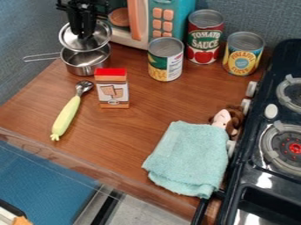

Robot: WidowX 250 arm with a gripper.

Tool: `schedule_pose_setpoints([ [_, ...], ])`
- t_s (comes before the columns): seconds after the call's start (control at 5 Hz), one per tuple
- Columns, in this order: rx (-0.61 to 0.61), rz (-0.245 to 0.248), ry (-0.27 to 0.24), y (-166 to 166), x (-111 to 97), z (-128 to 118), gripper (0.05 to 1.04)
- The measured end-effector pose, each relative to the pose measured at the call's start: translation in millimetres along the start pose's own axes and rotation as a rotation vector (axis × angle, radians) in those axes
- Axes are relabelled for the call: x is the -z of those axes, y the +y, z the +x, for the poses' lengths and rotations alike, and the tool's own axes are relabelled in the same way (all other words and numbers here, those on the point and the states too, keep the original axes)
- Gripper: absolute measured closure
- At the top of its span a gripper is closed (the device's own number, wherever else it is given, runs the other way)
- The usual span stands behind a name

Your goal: Move the silver lid to the middle

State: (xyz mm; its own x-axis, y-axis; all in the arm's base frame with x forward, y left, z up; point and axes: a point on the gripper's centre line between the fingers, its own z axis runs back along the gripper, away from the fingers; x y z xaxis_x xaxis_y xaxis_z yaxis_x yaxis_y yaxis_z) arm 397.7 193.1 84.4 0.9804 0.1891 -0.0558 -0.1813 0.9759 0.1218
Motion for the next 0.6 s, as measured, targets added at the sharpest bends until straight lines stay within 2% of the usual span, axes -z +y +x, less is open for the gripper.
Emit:
schedule_pose_setpoints([
  [0.4,0.036,-0.040,-0.036,-14,-24,-9,0.804],
  [0.6,0.101,-0.052,-0.058,-36,-38,-19,0.804],
])
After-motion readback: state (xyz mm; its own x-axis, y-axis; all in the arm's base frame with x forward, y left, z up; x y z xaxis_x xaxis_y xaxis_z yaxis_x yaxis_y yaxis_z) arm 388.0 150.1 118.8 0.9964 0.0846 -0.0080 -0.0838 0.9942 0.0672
